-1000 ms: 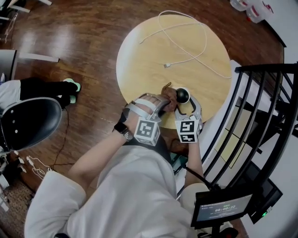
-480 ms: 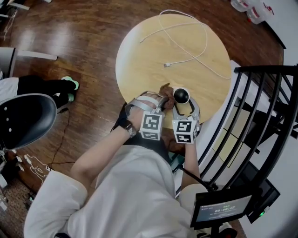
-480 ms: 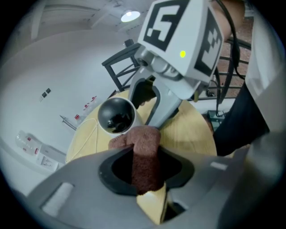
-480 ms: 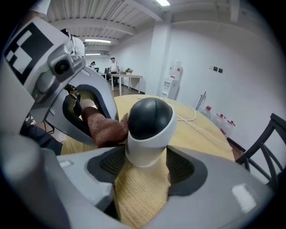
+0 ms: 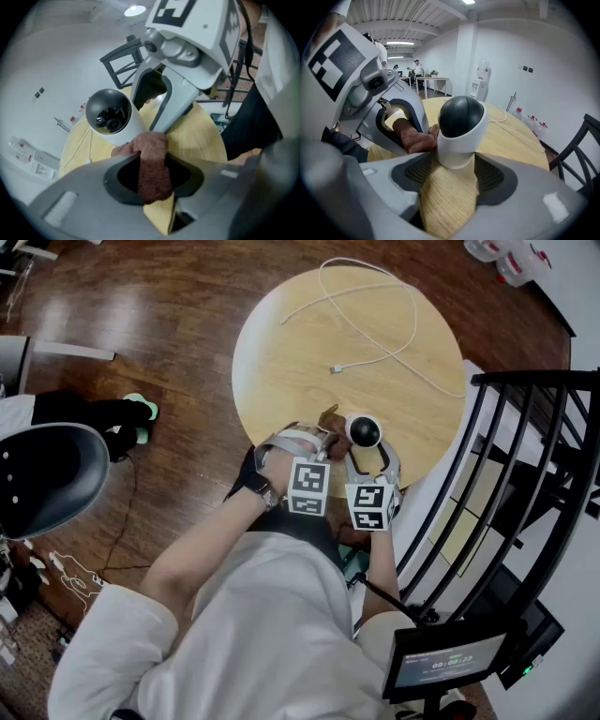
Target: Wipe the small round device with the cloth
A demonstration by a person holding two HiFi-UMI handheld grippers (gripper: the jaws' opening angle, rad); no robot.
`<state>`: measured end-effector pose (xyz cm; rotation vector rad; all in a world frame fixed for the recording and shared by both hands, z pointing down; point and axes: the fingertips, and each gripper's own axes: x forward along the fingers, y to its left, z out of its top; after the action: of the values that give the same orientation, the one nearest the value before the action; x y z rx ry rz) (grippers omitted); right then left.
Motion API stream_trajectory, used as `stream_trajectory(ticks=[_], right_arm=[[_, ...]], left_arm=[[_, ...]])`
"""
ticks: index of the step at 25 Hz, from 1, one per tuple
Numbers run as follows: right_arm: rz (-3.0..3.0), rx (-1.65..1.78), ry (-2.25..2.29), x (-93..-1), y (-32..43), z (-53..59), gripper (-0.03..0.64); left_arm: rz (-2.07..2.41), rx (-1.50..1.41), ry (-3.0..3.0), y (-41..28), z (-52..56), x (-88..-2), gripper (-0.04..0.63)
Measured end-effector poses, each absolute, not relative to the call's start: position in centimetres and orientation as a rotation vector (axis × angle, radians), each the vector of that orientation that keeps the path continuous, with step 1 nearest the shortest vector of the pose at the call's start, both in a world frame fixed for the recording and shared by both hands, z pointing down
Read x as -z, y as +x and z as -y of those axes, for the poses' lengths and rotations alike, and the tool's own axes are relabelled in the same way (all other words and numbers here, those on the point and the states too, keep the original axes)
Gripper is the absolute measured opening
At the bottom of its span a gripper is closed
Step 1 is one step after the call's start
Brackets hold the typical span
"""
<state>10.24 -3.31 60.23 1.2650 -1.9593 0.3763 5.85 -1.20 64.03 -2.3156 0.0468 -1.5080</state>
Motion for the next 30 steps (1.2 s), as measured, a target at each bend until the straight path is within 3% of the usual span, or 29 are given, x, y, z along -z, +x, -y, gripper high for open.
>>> stream_trajectory(ticks=[15, 30], right_arm=[[2.262, -0.329, 1.026, -59.3, 10.1, 5.7, 0.291], [1.722, -0.668, 1.849, -59.9, 11.4, 4.9, 0.285]], left_arm=[[-0.303, 1.307, -2.514, 2.4, 3.2, -58.5, 0.121], [-0.425, 1.203, -2.479, 2.9, 4.6, -54.2, 0.121]])
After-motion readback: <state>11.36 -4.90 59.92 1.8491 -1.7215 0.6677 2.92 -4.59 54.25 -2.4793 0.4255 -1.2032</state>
